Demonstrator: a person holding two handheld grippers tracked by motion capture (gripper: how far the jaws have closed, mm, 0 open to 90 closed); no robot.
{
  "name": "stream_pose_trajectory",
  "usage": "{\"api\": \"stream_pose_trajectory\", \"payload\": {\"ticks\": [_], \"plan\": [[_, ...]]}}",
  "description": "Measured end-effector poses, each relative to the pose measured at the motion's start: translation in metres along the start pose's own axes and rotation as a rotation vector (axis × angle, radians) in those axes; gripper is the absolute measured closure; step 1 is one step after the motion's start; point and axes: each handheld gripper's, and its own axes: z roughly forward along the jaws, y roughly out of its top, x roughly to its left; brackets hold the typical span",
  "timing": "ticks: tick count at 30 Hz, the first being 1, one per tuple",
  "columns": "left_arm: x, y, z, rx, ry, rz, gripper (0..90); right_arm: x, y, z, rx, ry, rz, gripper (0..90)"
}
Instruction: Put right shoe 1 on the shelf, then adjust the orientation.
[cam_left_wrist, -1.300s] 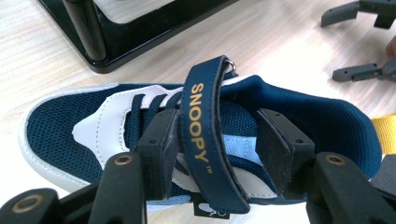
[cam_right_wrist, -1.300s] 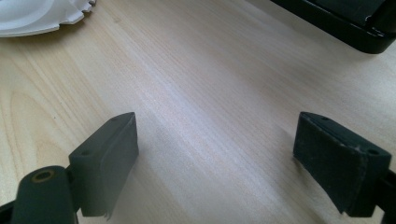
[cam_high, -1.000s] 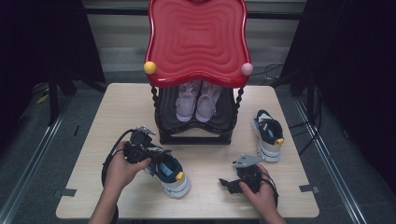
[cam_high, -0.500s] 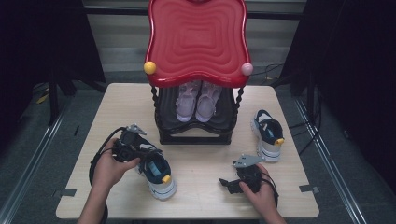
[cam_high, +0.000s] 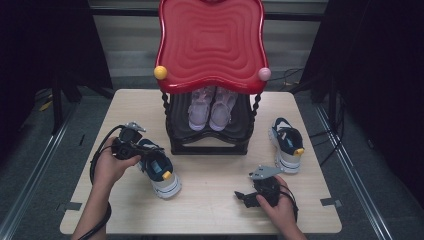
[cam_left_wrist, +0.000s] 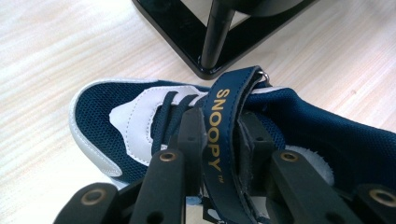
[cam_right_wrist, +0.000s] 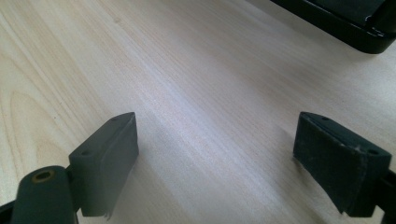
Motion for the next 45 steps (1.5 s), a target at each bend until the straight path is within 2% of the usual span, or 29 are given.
{"api": "stream_pose_trajectory", "payload": {"ticks": [3,7,12,15,18,25,26,27,32,35,37,39,45], "plan": [[0.001,0.0,-0.002,0.005,-0.009,-0.02,71.5,0.0,0.0,0.0,0.0,0.0,0.0,13.6],[-0.002,0.001,-0.007,-0.01,0.013,-0.031,56.9,0.0,0.0,0.0,0.0,0.0,-0.001,13.6],[-0.009,0.002,-0.013,0.015,0.028,-0.026,50.3,0.0,0.0,0.0,0.0,0.0,-0.001,13.6],[-0.012,0.002,-0.015,0.039,0.016,-0.031,43.5,0.0,0.0,0.0,0.0,0.0,-0.001,13.6],[-0.016,0.004,-0.017,0.069,0.018,-0.016,41.3,0.0,0.0,0.0,0.0,0.0,-0.001,13.6],[-0.025,0.01,-0.025,0.07,0.008,-0.01,38.7,0.0,0.0,0.0,0.0,0.0,0.0,13.6],[-0.026,0.011,-0.027,0.073,0.004,0.0,38.7,0.0,0.0,0.0,0.0,0.0,0.0,13.6],[-0.028,0.011,-0.027,0.064,0.004,-0.01,38.7,0.0,0.0,0.0,-0.001,0.0,-0.001,13.6],[-0.037,0.016,-0.032,0.097,-0.017,0.042,38.6,0.0,0.0,0.0,0.0,-0.001,-0.001,13.6],[-0.043,0.018,-0.031,0.111,-0.032,0.042,38.7,0.0,0.0,0.0,0.0,0.0,-0.001,13.6],[-0.044,0.019,-0.029,0.135,-0.04,0.061,38.9,0.0,0.0,0.0,0.0,0.0,0.0,13.6],[-0.048,0.019,-0.027,0.138,-0.054,0.048,38.9,0.0,0.0,0.0,0.0,0.0,-0.001,13.6],[-0.051,0.02,-0.026,0.152,-0.072,0.054,39.2,0.0,0.0,0.0,0.0,0.0,-0.001,13.6]]}}
